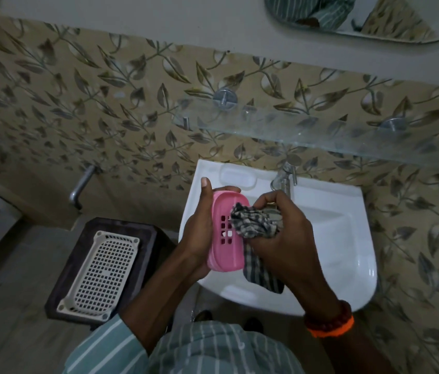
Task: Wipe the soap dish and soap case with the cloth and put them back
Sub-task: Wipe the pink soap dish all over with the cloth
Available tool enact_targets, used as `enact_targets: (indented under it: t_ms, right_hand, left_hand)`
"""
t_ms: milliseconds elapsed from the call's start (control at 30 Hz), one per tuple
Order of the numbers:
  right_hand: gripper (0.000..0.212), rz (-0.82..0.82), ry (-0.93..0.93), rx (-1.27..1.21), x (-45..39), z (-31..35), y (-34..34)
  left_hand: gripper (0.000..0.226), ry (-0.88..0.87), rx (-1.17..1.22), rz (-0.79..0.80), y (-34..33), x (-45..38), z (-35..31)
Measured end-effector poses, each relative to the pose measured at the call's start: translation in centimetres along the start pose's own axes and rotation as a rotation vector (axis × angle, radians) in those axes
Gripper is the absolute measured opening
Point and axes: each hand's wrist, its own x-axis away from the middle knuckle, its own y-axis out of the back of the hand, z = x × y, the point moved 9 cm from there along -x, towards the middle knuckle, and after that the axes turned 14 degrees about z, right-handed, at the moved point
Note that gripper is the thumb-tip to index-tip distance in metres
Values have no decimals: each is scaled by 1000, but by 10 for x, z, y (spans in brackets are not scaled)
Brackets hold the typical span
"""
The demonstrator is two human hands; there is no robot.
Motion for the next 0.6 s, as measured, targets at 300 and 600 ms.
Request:
enact_targets:
  t_ms: [300,600]
  right_hand:
    - [30,272,180,460,13,34,-11]
    - [36,467,278,556,39,38,-28]
  left_hand:
    - [79,-44,-112,76,-8,-2,-24]
    - [78,-44,-61,141,-11,-1,-34]
